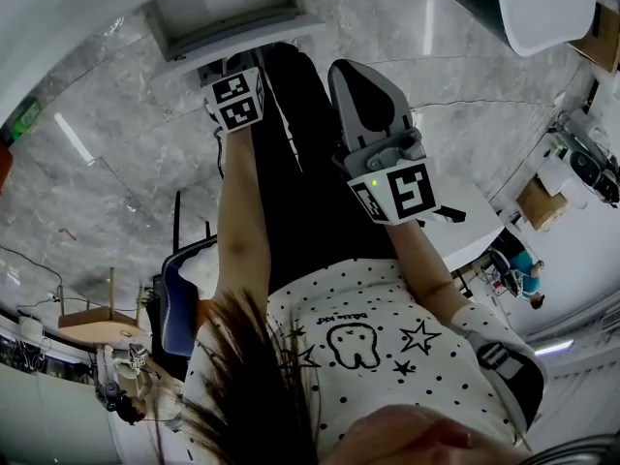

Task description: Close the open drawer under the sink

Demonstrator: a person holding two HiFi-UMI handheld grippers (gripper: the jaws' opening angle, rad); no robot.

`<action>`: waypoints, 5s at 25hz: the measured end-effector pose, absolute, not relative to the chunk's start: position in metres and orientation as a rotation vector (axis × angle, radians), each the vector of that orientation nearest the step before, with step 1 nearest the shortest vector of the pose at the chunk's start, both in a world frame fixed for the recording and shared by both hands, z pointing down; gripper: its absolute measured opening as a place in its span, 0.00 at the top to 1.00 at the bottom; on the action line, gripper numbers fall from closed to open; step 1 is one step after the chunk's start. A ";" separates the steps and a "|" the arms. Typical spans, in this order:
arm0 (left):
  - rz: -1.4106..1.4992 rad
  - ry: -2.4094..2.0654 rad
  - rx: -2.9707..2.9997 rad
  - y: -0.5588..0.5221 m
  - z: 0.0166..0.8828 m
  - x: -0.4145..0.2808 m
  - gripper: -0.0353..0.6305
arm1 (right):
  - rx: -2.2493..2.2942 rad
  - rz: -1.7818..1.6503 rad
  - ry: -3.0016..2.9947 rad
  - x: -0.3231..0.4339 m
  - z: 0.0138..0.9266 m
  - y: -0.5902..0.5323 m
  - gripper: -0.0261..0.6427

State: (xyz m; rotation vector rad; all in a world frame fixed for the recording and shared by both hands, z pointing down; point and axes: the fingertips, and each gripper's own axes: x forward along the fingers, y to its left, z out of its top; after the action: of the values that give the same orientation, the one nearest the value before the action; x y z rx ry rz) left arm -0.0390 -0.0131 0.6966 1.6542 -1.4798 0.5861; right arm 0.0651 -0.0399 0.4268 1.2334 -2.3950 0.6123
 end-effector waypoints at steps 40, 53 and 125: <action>0.556 -1.532 1.664 -0.055 0.695 -0.052 0.76 | 1.247 0.639 -2.367 0.077 0.437 -0.051 0.94; 0.551 -1.543 1.666 -0.062 0.694 -0.055 0.76 | 1.253 0.654 -2.363 0.078 0.438 -0.049 0.94; 0.495 -1.620 1.652 -0.108 0.687 -0.070 0.76 | 1.275 0.686 -2.348 0.090 0.445 -0.050 0.94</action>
State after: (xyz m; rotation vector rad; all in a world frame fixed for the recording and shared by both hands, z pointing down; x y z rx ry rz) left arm -0.0704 -0.1078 0.6872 1.6523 -1.6202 0.4947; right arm 0.0903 -0.0501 0.4453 1.2747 -2.3477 0.6862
